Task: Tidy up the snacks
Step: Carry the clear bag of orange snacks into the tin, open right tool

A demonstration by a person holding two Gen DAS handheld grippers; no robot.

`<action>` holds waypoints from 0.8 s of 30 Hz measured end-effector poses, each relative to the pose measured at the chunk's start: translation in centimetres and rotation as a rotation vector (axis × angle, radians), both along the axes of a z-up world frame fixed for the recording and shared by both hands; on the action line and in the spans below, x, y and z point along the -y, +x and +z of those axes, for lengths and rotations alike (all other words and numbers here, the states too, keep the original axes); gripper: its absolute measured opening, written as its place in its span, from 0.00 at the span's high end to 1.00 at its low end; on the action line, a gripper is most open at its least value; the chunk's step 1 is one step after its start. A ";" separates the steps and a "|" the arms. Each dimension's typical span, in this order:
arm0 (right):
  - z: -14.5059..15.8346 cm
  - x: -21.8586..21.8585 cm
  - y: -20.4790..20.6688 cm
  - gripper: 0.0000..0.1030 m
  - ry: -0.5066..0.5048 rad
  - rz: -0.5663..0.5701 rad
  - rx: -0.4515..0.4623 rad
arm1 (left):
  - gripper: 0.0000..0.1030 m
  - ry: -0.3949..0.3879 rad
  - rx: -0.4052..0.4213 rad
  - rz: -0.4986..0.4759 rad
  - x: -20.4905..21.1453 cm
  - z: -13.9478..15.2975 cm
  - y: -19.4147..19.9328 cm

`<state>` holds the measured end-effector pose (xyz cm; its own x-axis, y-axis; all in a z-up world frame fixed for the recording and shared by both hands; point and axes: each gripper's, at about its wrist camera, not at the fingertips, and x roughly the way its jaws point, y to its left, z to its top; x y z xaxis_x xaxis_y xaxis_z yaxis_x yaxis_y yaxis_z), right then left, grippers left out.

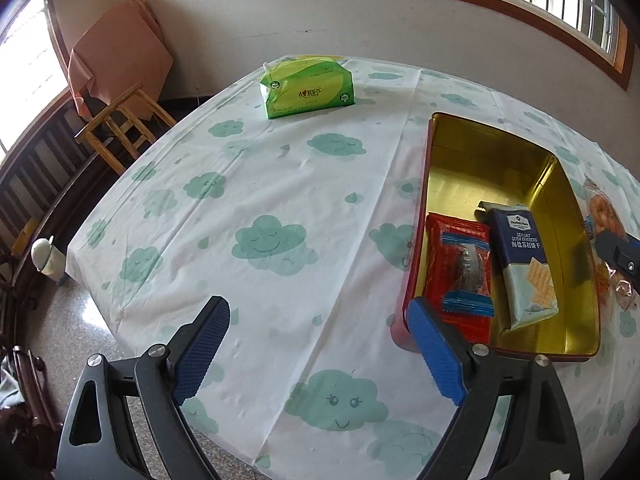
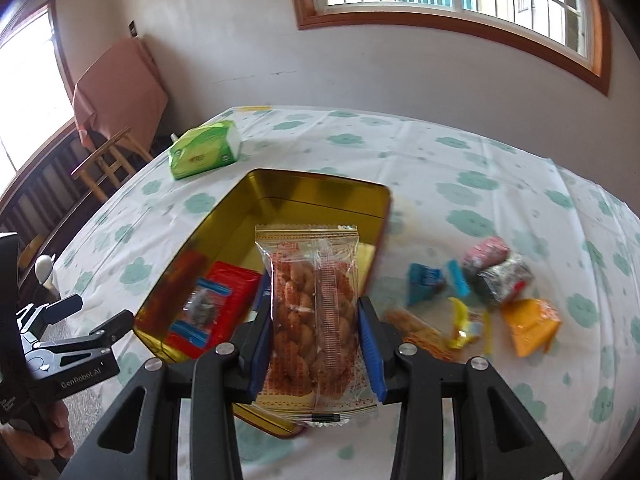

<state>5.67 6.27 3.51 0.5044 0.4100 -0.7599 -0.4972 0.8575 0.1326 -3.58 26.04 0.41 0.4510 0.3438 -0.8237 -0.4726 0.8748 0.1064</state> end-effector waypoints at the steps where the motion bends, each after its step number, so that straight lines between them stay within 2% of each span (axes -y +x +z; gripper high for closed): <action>1: -0.1 -0.7 -0.1 0.61 -0.004 0.011 -0.003 | 0.14 0.001 0.001 -0.001 -0.1 0.0 -0.1; 11: -2.5 -4.4 0.2 0.61 -0.044 0.060 -0.049 | 0.14 -0.007 0.003 0.023 -1.4 0.0 -0.7; 24: -4.5 -5.9 0.8 0.61 -0.090 0.061 -0.069 | 0.14 -0.010 -0.004 0.032 -1.7 -0.1 -0.8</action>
<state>6.46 12.12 -0.99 0.4262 0.3665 -0.8271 -0.5408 0.8361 0.0919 -4.38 27.70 0.32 0.4364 0.3500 -0.8289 -0.4997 0.8604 0.1002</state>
